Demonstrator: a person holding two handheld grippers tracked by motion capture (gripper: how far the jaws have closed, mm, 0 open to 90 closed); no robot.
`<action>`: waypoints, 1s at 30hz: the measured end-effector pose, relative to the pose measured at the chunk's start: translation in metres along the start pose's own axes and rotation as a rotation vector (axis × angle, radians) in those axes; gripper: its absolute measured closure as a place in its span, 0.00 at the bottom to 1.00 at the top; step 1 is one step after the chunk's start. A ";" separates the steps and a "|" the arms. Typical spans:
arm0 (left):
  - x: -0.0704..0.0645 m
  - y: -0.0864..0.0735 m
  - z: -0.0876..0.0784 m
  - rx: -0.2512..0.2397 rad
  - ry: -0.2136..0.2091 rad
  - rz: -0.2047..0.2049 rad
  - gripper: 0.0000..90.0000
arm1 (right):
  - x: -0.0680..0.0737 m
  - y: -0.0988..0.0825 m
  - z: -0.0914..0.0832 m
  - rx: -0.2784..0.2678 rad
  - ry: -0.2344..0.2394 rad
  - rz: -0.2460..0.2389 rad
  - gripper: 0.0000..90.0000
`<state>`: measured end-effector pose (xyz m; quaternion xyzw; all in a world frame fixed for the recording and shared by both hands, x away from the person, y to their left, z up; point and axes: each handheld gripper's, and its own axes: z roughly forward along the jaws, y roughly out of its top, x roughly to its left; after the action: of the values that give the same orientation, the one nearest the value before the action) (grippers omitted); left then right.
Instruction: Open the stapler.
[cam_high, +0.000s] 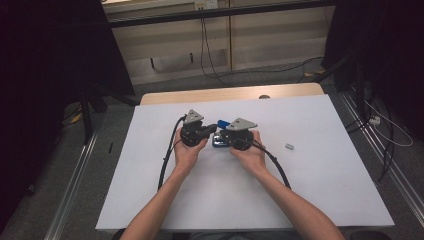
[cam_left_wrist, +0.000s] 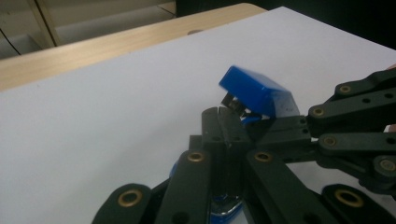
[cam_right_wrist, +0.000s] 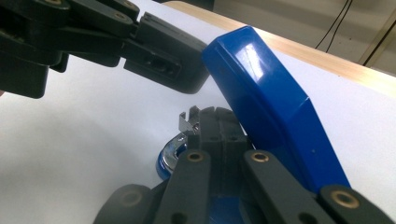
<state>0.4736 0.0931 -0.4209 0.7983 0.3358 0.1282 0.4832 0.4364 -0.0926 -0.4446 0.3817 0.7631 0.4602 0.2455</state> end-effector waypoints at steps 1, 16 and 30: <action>0.001 -0.002 0.001 0.011 0.009 0.003 1.00 | 0.000 0.000 0.000 -0.005 -0.007 -0.001 1.00; 0.000 -0.009 0.014 0.048 0.003 0.043 1.00 | 0.001 0.000 -0.001 -0.017 -0.010 0.006 1.00; -0.003 -0.014 0.016 0.061 0.034 0.062 1.00 | 0.004 0.000 0.000 -0.019 -0.039 -0.005 1.00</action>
<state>0.4744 0.0843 -0.4408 0.8204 0.3229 0.1465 0.4486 0.4339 -0.0894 -0.4445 0.3862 0.7548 0.4592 0.2651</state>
